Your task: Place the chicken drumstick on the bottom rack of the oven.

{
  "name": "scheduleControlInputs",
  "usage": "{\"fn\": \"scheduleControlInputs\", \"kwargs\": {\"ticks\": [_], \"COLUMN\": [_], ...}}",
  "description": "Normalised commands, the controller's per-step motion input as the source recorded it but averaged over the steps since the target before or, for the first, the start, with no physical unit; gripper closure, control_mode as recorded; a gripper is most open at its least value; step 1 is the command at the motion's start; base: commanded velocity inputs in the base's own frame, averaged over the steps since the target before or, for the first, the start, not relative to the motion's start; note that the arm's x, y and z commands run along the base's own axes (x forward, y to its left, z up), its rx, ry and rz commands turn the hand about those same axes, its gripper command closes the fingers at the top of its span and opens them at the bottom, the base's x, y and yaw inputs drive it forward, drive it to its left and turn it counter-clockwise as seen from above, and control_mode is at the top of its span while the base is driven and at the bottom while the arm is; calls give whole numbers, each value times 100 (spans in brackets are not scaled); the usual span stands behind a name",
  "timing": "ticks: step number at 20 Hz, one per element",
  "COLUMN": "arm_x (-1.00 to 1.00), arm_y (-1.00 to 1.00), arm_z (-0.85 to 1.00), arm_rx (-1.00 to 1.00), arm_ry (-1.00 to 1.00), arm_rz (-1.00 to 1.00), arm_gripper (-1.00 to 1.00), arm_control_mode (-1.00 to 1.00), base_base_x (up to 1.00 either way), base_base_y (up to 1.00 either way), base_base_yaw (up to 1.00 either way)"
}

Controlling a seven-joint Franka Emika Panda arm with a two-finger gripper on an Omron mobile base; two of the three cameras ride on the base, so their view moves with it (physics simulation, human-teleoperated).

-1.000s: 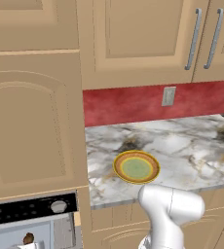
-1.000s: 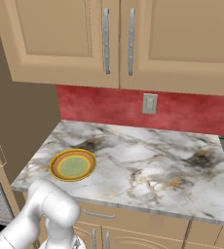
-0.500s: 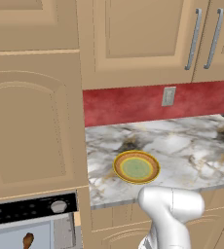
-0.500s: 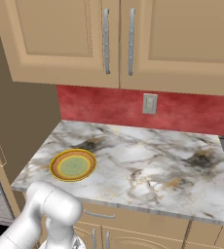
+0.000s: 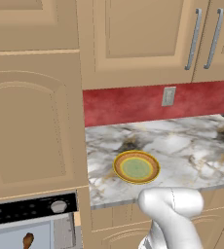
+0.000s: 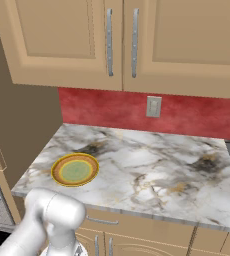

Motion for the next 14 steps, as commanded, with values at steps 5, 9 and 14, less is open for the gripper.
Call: {"fn": "scheduleControlInputs", "kwargs": {"ticks": [5, 9, 14], "arm_x": [-41, -34, -19], "arm_y": [-99, -99, -75], "arm_z": [1, 5, 15], "arm_rx": [22, 27, 21], "arm_ry": [13, 5, 5], "arm_rz": [-11, -7, -3], "arm_gripper": [-100, -100, -100], "arm_control_mode": [-100, -100, -100], "base_base_x": [0, 0, 0], "base_base_y": [0, 0, 0], "base_base_yaw": [0, 0, 0]}}
